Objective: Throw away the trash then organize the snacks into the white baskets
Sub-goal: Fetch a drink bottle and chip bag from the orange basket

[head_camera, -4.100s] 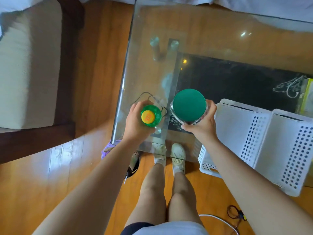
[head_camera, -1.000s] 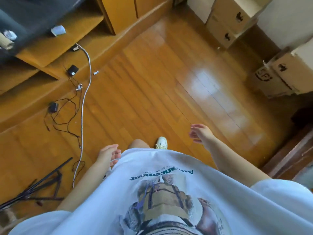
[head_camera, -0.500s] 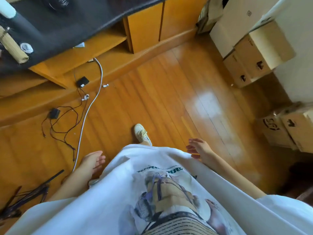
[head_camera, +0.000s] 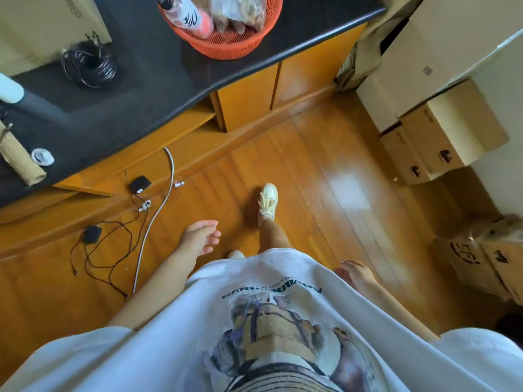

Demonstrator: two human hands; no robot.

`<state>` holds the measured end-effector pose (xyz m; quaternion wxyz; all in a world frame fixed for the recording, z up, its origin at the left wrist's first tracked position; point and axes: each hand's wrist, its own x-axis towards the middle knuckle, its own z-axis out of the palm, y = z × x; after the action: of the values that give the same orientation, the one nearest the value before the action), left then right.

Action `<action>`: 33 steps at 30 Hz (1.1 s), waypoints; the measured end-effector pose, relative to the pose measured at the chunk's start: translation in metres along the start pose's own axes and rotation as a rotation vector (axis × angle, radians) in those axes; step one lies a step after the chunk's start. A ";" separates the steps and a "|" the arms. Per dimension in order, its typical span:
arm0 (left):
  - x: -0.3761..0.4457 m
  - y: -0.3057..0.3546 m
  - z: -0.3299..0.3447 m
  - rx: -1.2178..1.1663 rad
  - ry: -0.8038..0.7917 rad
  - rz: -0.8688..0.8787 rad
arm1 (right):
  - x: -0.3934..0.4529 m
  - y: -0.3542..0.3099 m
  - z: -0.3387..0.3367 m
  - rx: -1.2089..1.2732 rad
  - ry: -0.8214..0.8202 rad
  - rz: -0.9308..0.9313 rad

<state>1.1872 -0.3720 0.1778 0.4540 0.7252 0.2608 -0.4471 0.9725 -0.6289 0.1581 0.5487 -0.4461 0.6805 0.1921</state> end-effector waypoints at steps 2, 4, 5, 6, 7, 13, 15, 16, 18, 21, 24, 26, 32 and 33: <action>0.013 0.027 0.006 0.024 0.016 -0.009 | 0.014 -0.032 0.002 -0.015 0.011 0.010; 0.023 0.050 0.008 0.019 0.048 -0.032 | 0.022 -0.077 0.005 -0.009 0.009 -0.005; 0.025 0.059 0.007 0.010 0.064 -0.046 | 0.022 -0.101 0.011 -0.033 0.007 -0.015; 0.029 0.070 0.006 -0.006 0.084 -0.060 | 0.025 -0.123 0.015 -0.058 -0.008 -0.042; 0.034 0.080 0.004 -0.025 0.103 -0.073 | 0.024 -0.144 0.019 -0.088 -0.039 -0.054; 0.058 0.109 -0.018 -0.109 0.186 -0.068 | 0.022 -0.271 0.063 -0.256 -0.158 -0.226; 0.062 0.111 -0.024 -0.138 0.220 -0.081 | 0.020 -0.304 0.079 -0.273 -0.211 -0.262; 0.065 0.114 -0.027 -0.156 0.235 -0.098 | 0.019 -0.320 0.087 -0.276 -0.234 -0.275; 0.073 0.121 -0.030 -0.194 0.270 -0.142 | 0.019 -0.347 0.104 -0.290 -0.267 -0.302; 0.088 0.140 -0.035 -0.254 0.310 -0.199 | 0.023 -0.376 0.123 -0.294 -0.285 -0.326; 0.113 0.176 -0.040 -0.271 0.277 -0.216 | 0.030 -0.396 0.136 -0.281 -0.240 -0.318; 0.130 0.205 -0.039 -0.287 0.236 -0.218 | 0.032 -0.405 0.141 -0.275 -0.206 -0.316; 0.197 0.310 -0.031 -0.366 0.178 0.024 | 0.043 -0.465 0.184 -0.263 -0.182 -0.457; 0.207 0.325 -0.029 -0.366 0.170 0.092 | 0.046 -0.480 0.195 -0.259 -0.178 -0.507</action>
<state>1.5501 -0.4988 0.1377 0.5745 0.6769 0.3418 -0.3081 1.4777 -0.7540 0.1625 0.5753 -0.6496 0.4662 0.1725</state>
